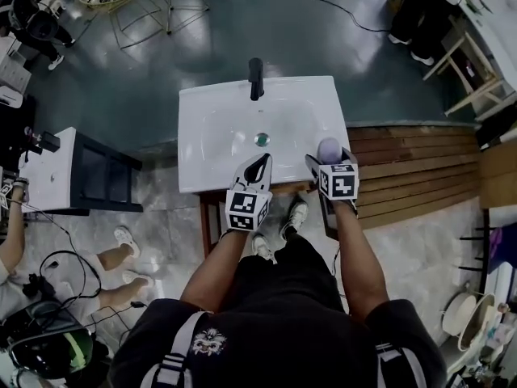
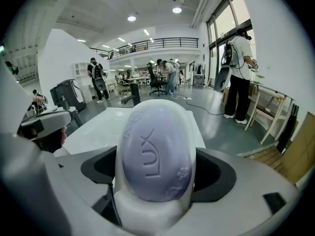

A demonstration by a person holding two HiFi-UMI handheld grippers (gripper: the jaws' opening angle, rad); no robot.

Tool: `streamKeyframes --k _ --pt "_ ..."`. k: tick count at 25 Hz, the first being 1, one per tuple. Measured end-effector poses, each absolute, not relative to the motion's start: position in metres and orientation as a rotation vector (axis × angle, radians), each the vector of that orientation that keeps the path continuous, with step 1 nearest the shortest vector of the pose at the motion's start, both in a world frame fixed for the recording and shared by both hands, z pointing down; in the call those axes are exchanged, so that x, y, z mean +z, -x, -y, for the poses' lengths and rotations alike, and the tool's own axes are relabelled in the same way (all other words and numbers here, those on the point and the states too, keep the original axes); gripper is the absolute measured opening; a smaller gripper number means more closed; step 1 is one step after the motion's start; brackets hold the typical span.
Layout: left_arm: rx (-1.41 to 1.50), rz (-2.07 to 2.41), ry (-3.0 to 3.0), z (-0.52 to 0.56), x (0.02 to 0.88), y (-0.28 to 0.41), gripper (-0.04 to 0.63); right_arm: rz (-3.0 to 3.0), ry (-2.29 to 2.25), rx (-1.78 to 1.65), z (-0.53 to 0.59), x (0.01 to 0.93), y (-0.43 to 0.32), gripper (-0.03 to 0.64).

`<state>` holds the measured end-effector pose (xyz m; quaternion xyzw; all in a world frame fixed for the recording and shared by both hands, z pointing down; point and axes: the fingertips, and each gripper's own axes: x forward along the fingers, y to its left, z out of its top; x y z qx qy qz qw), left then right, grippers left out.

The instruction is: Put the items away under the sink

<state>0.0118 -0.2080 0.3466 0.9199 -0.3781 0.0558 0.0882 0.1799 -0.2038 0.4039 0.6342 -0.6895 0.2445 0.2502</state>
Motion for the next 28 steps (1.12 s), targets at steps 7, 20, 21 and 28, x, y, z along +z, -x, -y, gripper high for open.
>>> streamKeyframes --k 7,20,21,28 --pt "0.189 1.158 -2.709 0.158 0.35 -0.008 0.003 1.931 -1.719 0.659 0.157 0.397 -0.171 0.469" --pt "0.159 1.334 -2.608 0.062 0.346 -0.012 0.003 2.031 -1.625 0.637 0.068 0.392 -0.172 0.469" --pt "0.158 1.341 -2.604 0.053 0.346 -0.012 0.003 2.034 -1.619 0.637 0.06 0.392 -0.171 0.469" --pt "0.176 1.428 -2.551 0.017 0.358 0.011 0.003 2.059 -1.571 0.652 0.027 0.404 -0.156 0.469"
